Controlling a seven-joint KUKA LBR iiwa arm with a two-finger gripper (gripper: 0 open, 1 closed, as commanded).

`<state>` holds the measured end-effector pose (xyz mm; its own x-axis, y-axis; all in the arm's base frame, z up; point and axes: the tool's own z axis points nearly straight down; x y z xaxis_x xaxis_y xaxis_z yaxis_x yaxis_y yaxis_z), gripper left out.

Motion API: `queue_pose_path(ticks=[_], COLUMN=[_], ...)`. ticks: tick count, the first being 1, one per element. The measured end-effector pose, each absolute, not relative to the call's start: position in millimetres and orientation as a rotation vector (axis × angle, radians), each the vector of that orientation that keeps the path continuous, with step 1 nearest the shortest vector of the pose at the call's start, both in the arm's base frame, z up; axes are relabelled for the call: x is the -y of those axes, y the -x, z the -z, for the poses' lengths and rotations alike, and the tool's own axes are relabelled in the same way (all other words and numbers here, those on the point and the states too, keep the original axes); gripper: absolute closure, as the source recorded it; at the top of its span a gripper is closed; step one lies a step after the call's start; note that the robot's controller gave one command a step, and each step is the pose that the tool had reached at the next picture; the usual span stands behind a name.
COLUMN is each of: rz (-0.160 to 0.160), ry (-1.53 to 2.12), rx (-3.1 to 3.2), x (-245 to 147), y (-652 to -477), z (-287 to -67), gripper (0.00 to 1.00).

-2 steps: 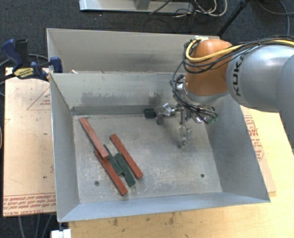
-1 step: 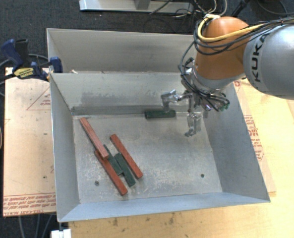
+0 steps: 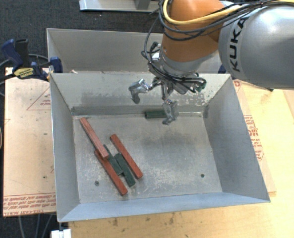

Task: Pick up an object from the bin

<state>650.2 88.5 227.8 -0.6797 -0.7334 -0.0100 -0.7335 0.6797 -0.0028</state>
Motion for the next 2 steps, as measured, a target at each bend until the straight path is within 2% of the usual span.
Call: queue_pose_path(ticks=[1, 2], rz=[-0.002, -0.005], ry=[1.385, 1.689], rx=[-2.822, -2.646], x=[-60, -145], y=[-646.9, -621.5], z=[-173, -173], gripper=[0.00, 0.00])
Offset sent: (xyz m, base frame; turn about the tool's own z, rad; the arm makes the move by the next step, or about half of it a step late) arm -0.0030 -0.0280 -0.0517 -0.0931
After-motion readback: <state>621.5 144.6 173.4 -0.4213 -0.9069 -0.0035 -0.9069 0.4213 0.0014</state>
